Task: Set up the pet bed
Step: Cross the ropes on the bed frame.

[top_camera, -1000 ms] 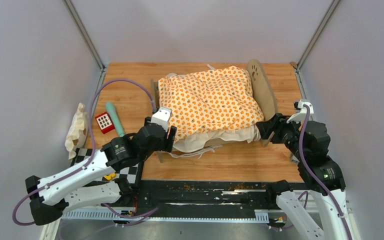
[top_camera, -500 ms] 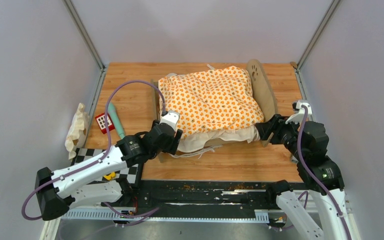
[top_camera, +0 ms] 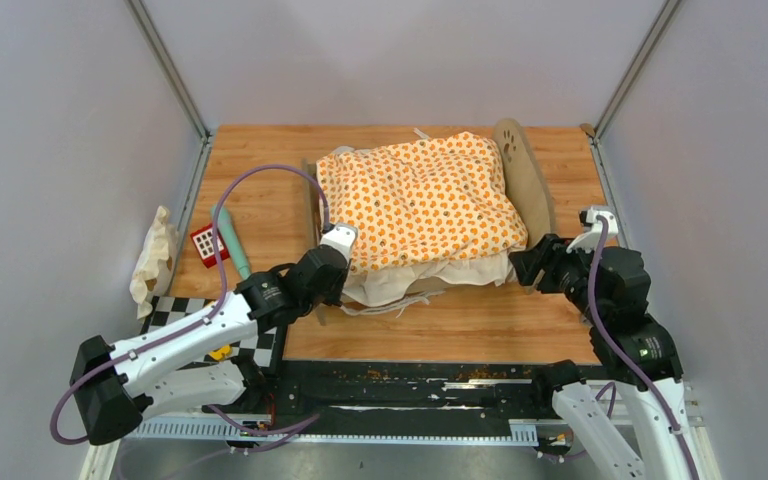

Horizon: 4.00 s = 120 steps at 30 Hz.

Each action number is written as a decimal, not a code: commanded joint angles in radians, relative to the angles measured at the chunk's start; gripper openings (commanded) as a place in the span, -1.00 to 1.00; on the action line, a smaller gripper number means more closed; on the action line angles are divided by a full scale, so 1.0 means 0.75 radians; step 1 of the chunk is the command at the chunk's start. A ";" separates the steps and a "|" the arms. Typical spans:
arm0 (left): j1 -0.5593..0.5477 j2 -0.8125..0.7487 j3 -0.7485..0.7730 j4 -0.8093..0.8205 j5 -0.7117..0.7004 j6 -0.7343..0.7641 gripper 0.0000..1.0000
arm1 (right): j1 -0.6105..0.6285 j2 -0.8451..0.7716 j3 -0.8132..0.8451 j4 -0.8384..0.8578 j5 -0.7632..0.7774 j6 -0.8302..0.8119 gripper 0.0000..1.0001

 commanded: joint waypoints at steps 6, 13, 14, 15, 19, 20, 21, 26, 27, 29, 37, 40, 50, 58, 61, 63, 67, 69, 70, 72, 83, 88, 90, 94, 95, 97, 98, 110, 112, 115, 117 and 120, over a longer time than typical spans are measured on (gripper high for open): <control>0.041 0.006 0.167 0.051 0.007 0.125 -1.00 | -0.002 -0.025 -0.070 0.195 -0.140 -0.018 0.08; 0.107 0.089 0.359 0.046 0.088 0.219 -1.00 | 0.004 0.013 -0.181 0.437 -0.386 0.011 0.06; 0.116 0.100 0.383 0.047 0.103 0.228 -1.00 | 0.012 0.024 -0.197 0.479 -0.404 0.029 0.05; 0.124 0.111 0.401 0.047 0.121 0.237 -1.00 | 0.027 0.038 -0.217 0.519 -0.415 0.039 0.04; 0.155 0.134 0.459 0.040 0.183 0.262 -1.00 | 0.220 0.143 -0.262 0.657 -0.350 0.034 0.04; 0.162 0.134 0.467 0.038 0.196 0.266 -1.00 | 0.313 0.182 -0.268 0.699 -0.301 0.007 0.04; 0.168 0.131 0.470 0.038 0.208 0.270 -1.00 | 0.417 0.226 -0.270 0.741 -0.245 -0.033 0.04; 0.203 0.123 0.475 0.042 0.262 0.291 -1.00 | 0.825 0.492 -0.222 1.002 -0.053 -0.386 0.14; 0.211 0.121 0.473 0.041 0.280 0.298 -1.00 | 0.855 0.545 -0.206 1.065 -0.040 -0.464 0.16; 0.218 0.113 0.470 0.038 0.294 0.306 -1.00 | 0.859 0.638 -0.174 1.136 -0.032 -0.566 0.19; 0.236 0.066 0.443 0.029 0.334 0.333 -1.00 | 0.857 0.878 -0.109 1.401 -0.136 -0.911 0.27; 0.243 0.062 0.440 0.017 0.353 0.344 -1.00 | 0.857 0.913 -0.094 1.493 -0.187 -0.983 0.33; 0.256 0.042 0.440 0.017 0.409 0.356 -1.00 | 0.857 1.111 0.056 1.489 -0.323 -1.046 0.32; 0.258 0.006 0.426 0.033 0.403 0.347 -1.00 | 0.825 1.220 0.038 1.645 -0.292 -1.018 -0.21; 0.258 -0.048 0.378 0.057 0.394 0.326 -0.70 | 0.773 1.213 0.020 1.734 -0.311 -0.907 -0.67; 0.259 -0.102 0.333 0.085 0.392 0.307 -0.32 | 0.756 1.209 0.024 1.755 -0.311 -0.861 -0.73; 0.258 -0.249 0.227 0.164 0.374 0.206 0.19 | 0.751 1.236 0.075 1.719 -0.299 -0.822 -0.78; 0.258 -0.335 0.167 0.203 0.380 0.131 0.26 | 0.751 1.256 0.097 1.703 -0.307 -0.812 -0.78; 0.257 -0.381 0.129 0.229 0.383 0.089 0.29 | 0.751 1.261 0.102 1.698 -0.310 -0.804 -0.78; 0.258 -0.456 0.045 0.284 0.406 0.011 0.30 | 0.751 1.270 0.105 1.702 -0.310 -0.794 -0.78; 0.258 -0.491 -0.060 0.368 0.296 -0.218 0.05 | 0.751 1.331 0.155 1.732 -0.391 -0.636 -0.79; 0.257 -0.453 -0.071 0.427 0.357 -0.268 -0.11 | 0.751 1.360 0.180 1.736 -0.429 -0.586 -0.80; 0.253 -0.450 -0.082 0.445 0.374 -0.296 -0.17 | 0.750 1.365 0.183 1.735 -0.430 -0.581 -0.80; 0.216 -0.459 -0.144 0.525 0.406 -0.386 -0.21 | 0.749 1.362 0.176 1.731 -0.413 -0.592 -0.81; 0.195 -0.460 -0.163 0.538 0.392 -0.402 -0.19 | 0.750 1.361 0.178 1.729 -0.409 -0.594 -0.81; 0.153 -0.454 -0.194 0.543 0.336 -0.426 -0.14 | 0.750 1.360 0.179 1.721 -0.406 -0.594 -0.81; 0.138 -0.447 -0.210 0.542 0.302 -0.440 -0.14 | 0.751 1.359 0.180 1.718 -0.404 -0.592 -0.81; 0.135 -0.415 -0.265 0.651 0.281 -0.517 -0.17 | 0.751 1.351 0.171 1.698 -0.388 -0.595 -0.81; 0.135 -0.419 -0.271 0.673 0.300 -0.529 -0.18 | 0.751 1.351 0.171 1.693 -0.387 -0.597 -0.81; 0.135 -0.425 -0.272 0.697 0.318 -0.534 -0.20 | 0.751 1.351 0.169 1.687 -0.383 -0.601 -0.81; 0.135 -0.421 -0.270 0.698 0.315 -0.534 -0.20 | 0.751 1.351 0.171 1.683 -0.383 -0.602 -0.81; 0.135 -0.398 -0.272 0.705 0.319 -0.532 -0.20 | 0.751 1.347 0.167 1.679 -0.383 -0.603 -0.81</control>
